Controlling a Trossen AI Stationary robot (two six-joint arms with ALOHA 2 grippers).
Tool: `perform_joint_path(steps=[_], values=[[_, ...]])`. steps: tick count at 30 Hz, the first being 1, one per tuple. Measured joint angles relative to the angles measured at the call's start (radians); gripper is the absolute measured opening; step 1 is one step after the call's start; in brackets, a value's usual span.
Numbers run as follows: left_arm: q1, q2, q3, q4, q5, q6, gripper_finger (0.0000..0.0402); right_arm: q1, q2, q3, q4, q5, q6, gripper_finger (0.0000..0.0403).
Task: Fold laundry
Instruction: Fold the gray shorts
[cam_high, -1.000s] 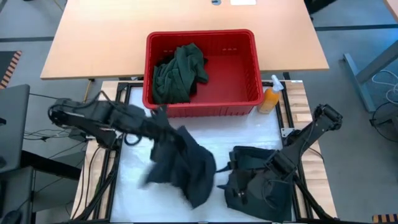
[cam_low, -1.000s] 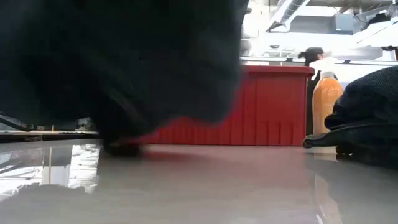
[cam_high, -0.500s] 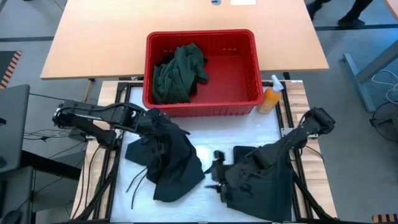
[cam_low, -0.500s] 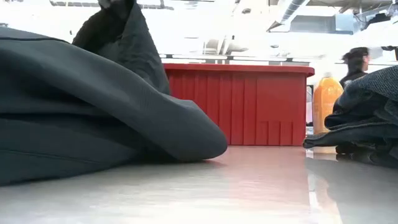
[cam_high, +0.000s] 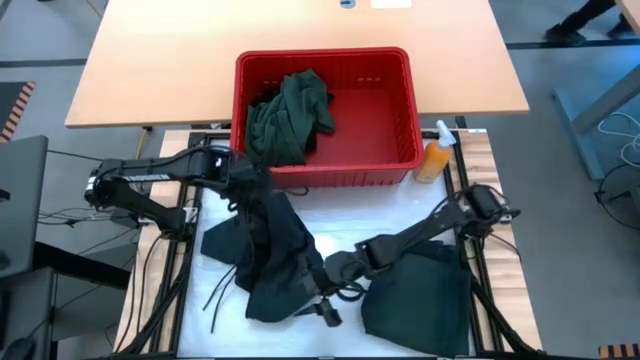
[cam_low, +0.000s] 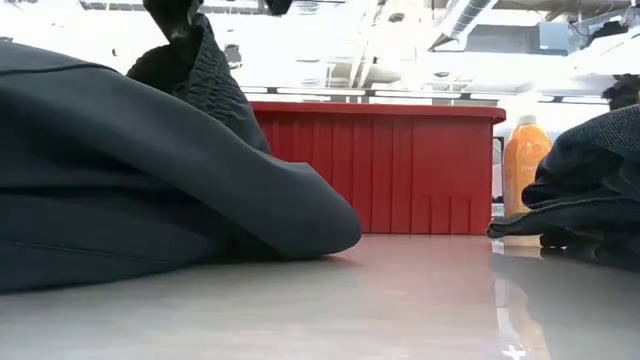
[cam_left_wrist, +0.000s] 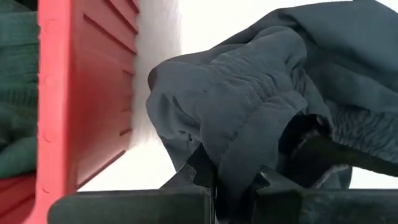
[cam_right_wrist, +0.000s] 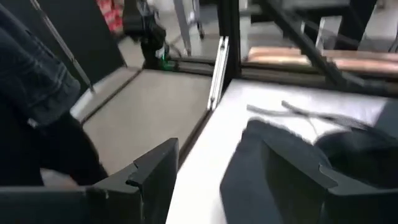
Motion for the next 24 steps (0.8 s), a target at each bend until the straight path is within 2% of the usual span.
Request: perform_joint_path(steps=[7,14,17,20,24], values=[[0.101,0.000,0.000,0.000,0.066,0.138,0.0005,-0.001,0.123,0.003,0.015,0.177,-0.003,0.0254],[0.185,0.000,0.000,0.039,0.169,0.212,0.0005,0.028,0.223,0.003,0.026,0.468,0.062,0.0254],[0.200,0.000,0.000,0.048,0.193,0.236,0.0005,0.031,0.261,0.004,0.028,0.482,0.149,0.0242],[0.208,0.000,0.000,0.064,0.224,0.247,0.0005,0.031,0.279,0.024,0.018,0.427,0.225,0.0194],[0.212,0.000,0.000,0.080,0.288,0.261,0.0005,0.024,0.249,0.050,-0.055,0.398,0.232,0.0071]])
